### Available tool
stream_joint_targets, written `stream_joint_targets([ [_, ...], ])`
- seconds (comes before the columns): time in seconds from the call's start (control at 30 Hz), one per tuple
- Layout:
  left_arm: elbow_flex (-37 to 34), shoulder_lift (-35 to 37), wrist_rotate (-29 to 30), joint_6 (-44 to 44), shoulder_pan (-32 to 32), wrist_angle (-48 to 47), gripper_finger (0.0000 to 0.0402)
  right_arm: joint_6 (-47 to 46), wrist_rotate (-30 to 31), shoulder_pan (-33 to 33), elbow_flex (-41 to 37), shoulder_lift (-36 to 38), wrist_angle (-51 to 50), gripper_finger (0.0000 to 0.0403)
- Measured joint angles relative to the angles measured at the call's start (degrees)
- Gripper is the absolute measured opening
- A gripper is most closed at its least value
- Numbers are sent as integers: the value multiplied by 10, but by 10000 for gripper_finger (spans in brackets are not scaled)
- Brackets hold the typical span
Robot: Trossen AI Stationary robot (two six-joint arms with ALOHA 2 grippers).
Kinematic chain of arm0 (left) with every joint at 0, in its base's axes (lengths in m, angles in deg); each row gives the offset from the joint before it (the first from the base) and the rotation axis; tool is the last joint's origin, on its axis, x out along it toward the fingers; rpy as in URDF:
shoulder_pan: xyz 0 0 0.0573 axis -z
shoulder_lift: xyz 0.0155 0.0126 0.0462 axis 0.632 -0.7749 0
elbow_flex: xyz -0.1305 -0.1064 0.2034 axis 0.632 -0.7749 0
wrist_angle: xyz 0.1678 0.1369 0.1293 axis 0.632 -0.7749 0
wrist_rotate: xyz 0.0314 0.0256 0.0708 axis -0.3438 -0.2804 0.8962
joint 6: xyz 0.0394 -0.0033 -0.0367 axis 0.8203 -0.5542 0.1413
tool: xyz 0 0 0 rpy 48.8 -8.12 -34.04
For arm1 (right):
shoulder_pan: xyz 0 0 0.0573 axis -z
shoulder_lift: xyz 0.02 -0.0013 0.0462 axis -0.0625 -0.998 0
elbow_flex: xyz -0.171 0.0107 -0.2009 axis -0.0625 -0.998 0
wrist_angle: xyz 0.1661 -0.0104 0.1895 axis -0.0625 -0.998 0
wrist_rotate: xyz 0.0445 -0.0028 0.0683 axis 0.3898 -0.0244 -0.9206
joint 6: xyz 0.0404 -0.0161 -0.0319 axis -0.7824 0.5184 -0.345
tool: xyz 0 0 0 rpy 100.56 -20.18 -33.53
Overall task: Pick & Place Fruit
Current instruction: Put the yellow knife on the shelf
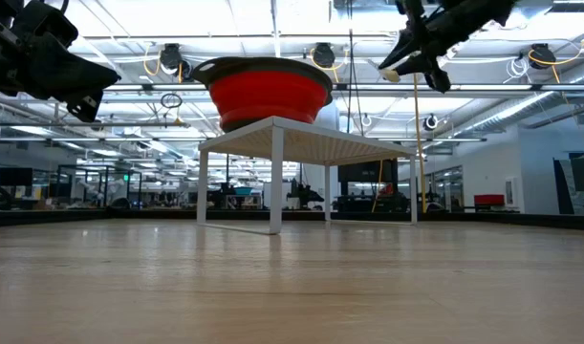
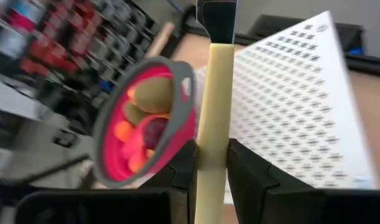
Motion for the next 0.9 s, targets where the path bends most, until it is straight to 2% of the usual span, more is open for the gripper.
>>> stream_joint_targets([
  [0.17, 0, 0, 0, 0, 0, 0, 21, 86, 2, 11, 108, -75, -128, 55],
  [0.37, 0, 0, 0, -1, 0, 0, 21, 156, 3, 10, 190, -149, -218, 55],
  [0.5, 0, 0, 0, -3, 0, 0, 21, 174, 12, 0, 206, -185, -252, 55],
  [0.77, 0, 0, 6, -3, 0, 0, 21, 201, 76, -33, 222, -236, -337, 55],
  [0.9, 0, 0, 18, -4, 0, 0, 21, 202, 77, -48, 235, -258, -347, 55],
])
